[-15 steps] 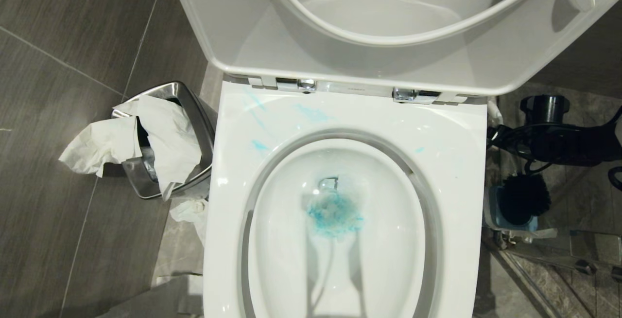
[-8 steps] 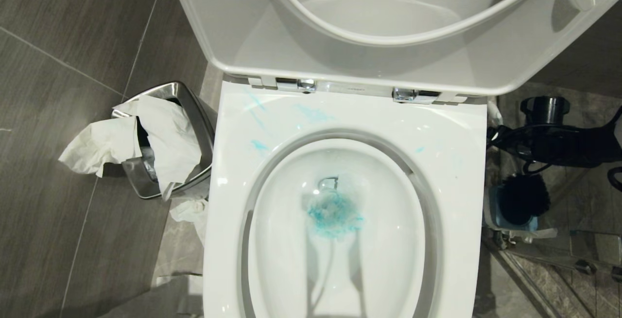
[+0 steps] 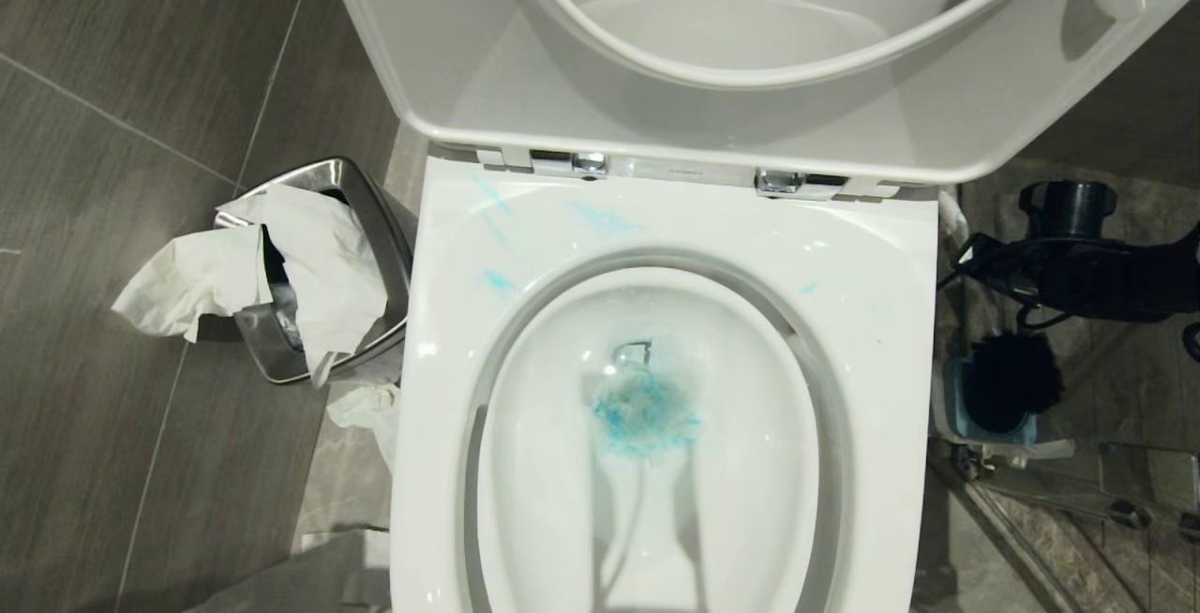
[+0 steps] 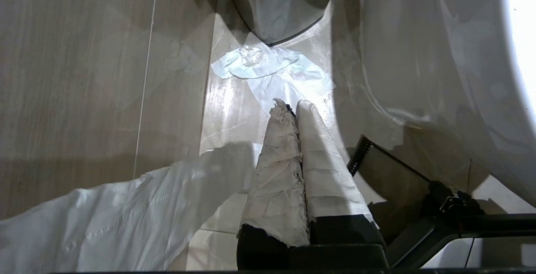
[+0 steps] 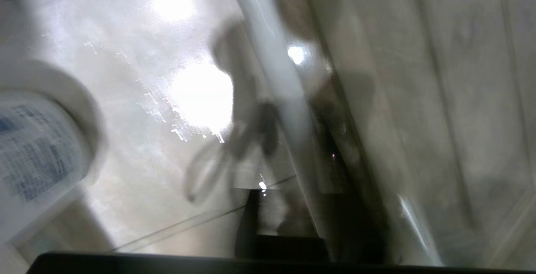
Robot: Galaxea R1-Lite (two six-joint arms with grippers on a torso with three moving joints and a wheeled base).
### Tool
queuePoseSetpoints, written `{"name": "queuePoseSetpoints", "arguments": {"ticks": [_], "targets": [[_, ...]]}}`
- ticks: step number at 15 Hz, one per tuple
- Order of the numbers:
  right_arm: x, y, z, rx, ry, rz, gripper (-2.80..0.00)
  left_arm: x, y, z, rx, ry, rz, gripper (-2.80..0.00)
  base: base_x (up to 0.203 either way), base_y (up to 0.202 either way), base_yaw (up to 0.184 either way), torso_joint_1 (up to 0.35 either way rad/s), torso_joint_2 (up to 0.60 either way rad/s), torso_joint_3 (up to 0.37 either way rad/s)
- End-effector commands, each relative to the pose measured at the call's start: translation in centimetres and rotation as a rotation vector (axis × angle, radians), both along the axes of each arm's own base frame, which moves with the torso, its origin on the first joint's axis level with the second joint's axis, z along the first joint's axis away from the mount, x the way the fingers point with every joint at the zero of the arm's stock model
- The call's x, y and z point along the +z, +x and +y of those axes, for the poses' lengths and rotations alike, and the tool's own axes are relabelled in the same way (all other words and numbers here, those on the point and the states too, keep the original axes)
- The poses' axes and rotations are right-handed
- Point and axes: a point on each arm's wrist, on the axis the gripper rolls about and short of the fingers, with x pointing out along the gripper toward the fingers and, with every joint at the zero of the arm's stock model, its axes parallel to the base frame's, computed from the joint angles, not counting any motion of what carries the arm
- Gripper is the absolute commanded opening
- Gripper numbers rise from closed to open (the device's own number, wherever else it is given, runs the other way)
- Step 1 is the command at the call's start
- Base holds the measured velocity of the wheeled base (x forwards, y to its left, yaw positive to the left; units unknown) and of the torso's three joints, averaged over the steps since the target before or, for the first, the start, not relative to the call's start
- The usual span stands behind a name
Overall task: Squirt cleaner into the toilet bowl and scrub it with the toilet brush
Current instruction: Scrub the toilet bowl
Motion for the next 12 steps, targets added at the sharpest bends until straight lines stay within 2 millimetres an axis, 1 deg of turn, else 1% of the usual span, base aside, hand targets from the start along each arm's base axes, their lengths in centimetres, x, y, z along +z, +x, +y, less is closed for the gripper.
{"name": "queuePoseSetpoints", "arguments": {"ticks": [1, 8, 12], "targets": [[0.2, -0.1, 0.0, -0.002, 0.014, -0.009, -2.8, 0.0, 0.0, 0.0, 0.0, 0.0, 0.0, -2.8, 0.0, 0.0, 0.0, 0.0, 0.0, 0.0], [0.5, -0.6, -0.2, -0.015, 0.024, -0.008, -2.8, 0.0, 0.0, 0.0, 0.0, 0.0, 0.0, -2.8, 0.0, 0.0, 0.0, 0.0, 0.0, 0.0], [1.6, -1.6, 0.0, -0.012, 0.02, -0.019, -2.8, 0.0, 0.0, 0.0, 0.0, 0.0, 0.0, -2.8, 0.0, 0.0, 0.0, 0.0, 0.0, 0.0]]}}
